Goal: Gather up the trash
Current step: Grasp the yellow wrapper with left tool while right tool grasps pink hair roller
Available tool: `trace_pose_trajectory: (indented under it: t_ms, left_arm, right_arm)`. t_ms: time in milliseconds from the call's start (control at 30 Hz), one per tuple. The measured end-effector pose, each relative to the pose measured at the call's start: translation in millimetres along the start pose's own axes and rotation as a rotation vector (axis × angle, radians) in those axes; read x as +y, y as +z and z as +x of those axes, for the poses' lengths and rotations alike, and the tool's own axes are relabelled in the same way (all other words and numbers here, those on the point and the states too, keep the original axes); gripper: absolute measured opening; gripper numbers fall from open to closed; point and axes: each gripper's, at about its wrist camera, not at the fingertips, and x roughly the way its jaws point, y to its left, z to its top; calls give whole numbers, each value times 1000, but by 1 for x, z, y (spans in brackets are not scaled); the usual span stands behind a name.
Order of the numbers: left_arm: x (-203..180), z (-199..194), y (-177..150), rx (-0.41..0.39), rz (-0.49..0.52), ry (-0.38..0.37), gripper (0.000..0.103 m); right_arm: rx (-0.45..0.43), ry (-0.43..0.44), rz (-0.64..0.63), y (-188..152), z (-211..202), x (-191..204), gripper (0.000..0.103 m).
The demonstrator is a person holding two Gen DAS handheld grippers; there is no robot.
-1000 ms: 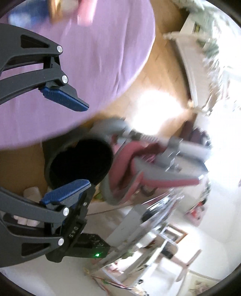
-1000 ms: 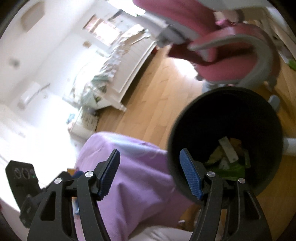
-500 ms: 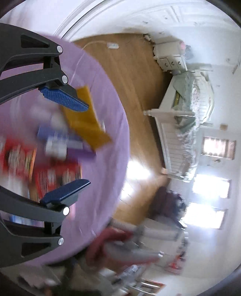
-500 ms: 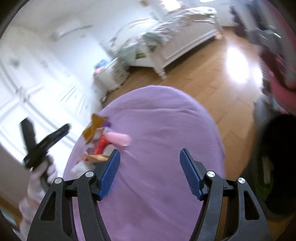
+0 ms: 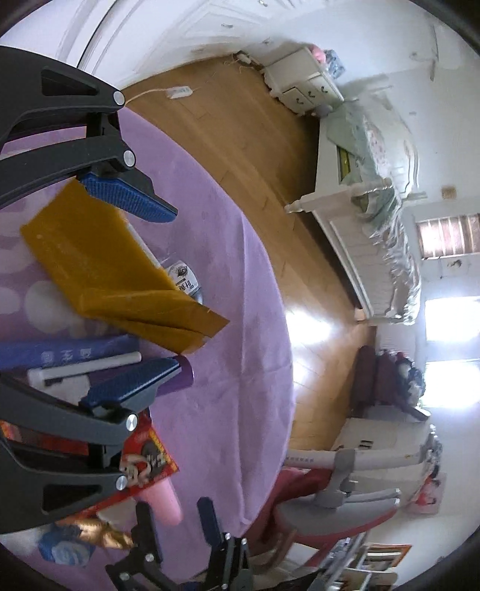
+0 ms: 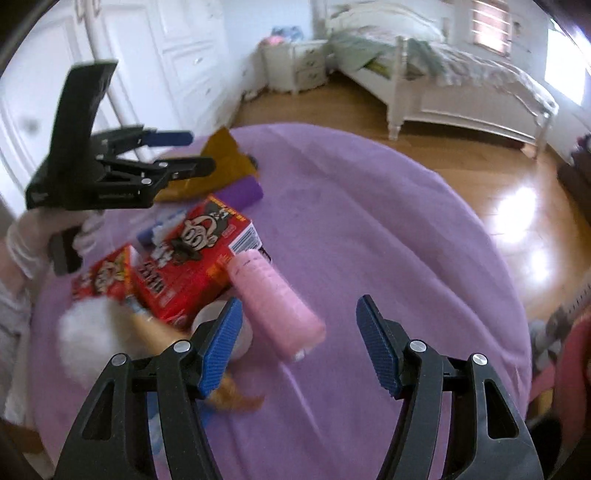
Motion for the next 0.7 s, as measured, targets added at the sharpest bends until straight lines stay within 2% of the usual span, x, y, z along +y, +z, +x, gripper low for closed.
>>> trace_pose_trajectory:
  t_ms: [33, 67, 133, 233, 267, 400, 467, 700]
  left_arm:
    - [1, 6, 1, 19, -1, -17, 73]
    - [3, 9, -1, 30, -10, -36, 57]
    - [8, 15, -3, 46, -48, -69, 49]
    - [12, 14, -8, 49, -135, -119, 32]
    - [12, 12, -10, 49, -154, -128, 28]
    - [14, -2, -19, 44, -229, -136, 23]
    - [16, -18, -24, 17, -281, -151, 22]
    - [-1, -96, -32, -137, -348, -178, 22]
  right_arm:
    - [7, 6, -2, 5, 7, -1, 64]
    - [9, 15, 1, 8, 10, -2, 64]
    - [24, 34, 6, 15, 18, -1, 57]
    - [46, 58, 16, 15, 25, 3, 41]
    - [46, 62, 17, 15, 25, 4, 32]
    - [46, 99, 103, 9, 18, -2, 29]
    - [15, 160, 203, 0, 7, -15, 29]
    - [-168, 290, 467, -38, -61, -42, 29]
